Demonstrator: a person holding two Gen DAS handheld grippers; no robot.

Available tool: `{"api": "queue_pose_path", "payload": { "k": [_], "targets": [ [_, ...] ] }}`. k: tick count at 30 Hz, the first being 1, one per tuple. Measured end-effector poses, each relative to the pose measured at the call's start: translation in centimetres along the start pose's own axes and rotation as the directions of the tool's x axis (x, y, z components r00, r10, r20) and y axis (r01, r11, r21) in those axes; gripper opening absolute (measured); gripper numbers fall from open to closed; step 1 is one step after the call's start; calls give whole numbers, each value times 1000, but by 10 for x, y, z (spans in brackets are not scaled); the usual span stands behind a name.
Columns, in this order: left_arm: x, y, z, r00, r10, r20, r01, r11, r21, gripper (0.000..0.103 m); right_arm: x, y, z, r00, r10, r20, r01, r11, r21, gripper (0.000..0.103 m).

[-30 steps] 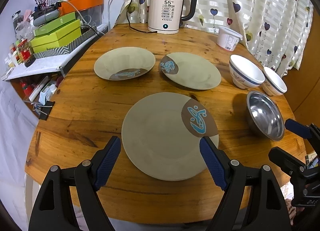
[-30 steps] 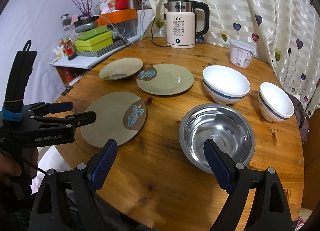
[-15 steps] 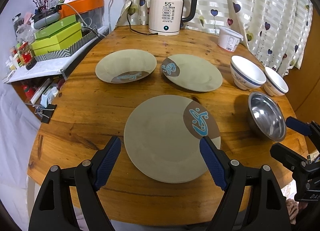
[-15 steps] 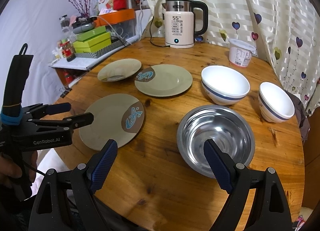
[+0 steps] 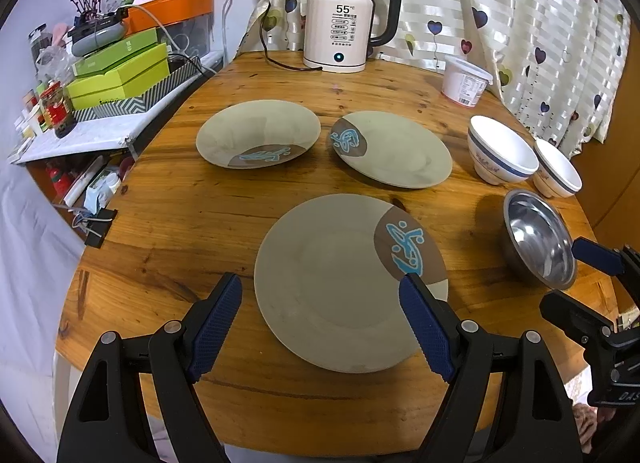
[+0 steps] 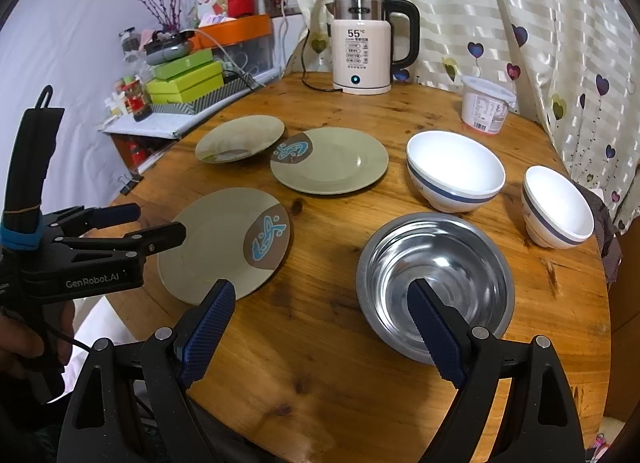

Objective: Organize plates and bowls
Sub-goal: 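Move both tools forward toward the beige plates on the table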

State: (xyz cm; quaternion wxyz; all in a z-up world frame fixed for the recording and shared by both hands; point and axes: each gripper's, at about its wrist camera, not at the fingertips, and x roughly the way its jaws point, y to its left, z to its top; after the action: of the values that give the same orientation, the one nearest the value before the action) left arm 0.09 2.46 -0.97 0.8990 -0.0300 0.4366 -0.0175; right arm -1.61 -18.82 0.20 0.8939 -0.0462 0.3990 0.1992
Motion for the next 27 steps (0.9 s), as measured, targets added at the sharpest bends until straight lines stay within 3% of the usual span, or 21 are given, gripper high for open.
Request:
{"api": "queue_pose_path", "payload": {
  "k": [27],
  "targets": [
    [9, 16, 8, 1000, 3, -4, -4, 999, -44, 81, 16, 6, 20, 999, 28, -19, -28, 1000, -3, 89]
  ]
}}
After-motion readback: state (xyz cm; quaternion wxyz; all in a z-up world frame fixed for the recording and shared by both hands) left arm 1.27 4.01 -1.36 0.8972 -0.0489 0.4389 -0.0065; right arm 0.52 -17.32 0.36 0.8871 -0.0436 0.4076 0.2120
